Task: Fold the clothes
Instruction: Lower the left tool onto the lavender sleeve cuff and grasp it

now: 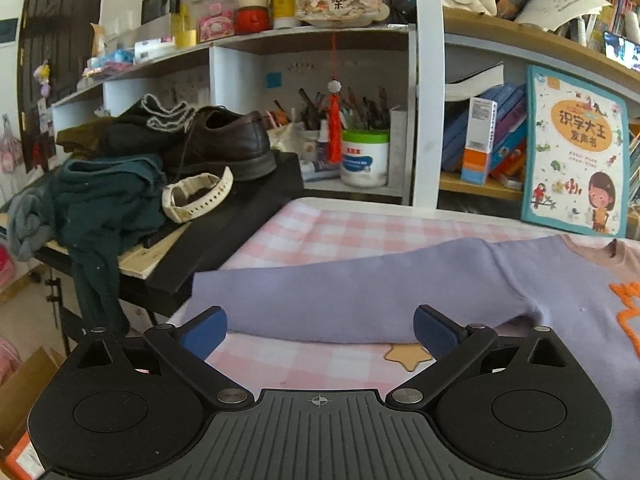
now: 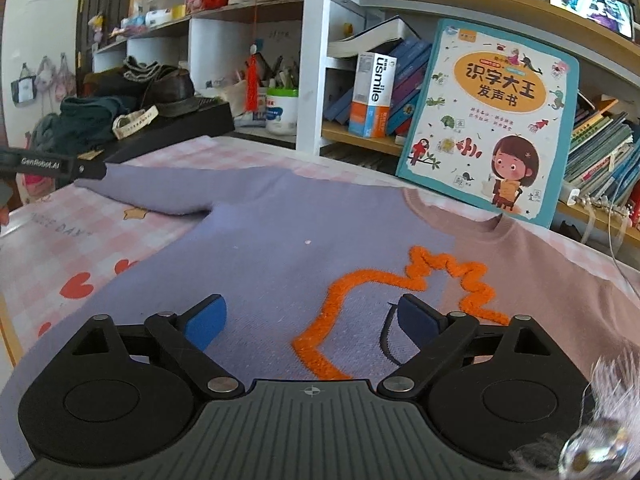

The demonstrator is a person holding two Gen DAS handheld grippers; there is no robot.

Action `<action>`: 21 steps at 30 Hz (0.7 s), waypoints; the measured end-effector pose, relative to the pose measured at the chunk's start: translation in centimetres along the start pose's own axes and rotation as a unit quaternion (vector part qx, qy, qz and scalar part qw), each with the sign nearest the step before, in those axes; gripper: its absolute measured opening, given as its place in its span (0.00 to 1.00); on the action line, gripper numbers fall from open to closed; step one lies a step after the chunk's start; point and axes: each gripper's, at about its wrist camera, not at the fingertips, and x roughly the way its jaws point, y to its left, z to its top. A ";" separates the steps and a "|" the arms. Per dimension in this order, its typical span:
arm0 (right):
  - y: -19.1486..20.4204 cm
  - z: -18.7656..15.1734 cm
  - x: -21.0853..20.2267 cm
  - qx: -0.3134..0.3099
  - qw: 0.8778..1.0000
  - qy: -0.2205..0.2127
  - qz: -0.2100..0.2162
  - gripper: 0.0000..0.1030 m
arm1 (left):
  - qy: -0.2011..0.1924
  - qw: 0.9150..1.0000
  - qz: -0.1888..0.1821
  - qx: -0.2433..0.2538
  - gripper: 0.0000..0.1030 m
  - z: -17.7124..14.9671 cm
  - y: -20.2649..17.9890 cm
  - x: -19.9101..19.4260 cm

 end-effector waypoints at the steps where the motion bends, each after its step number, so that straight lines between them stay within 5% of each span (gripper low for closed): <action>1: 0.2 0.0 0.1 -0.005 1.000 0.003 0.001 0.91 | 0.002 1.000 0.001 0.000 0.98 0.0 0.0 0.2; 11: 1.6 -0.2 -0.3 -0.045 0.999 -0.007 0.008 0.91 | 0.015 1.000 0.020 -0.003 0.98 -0.4 0.1 1.3; 21: -0.6 -0.2 -1.0 0.021 0.999 -0.026 0.003 0.91 | 0.027 0.999 0.024 -0.028 0.98 -0.6 1.1 2.8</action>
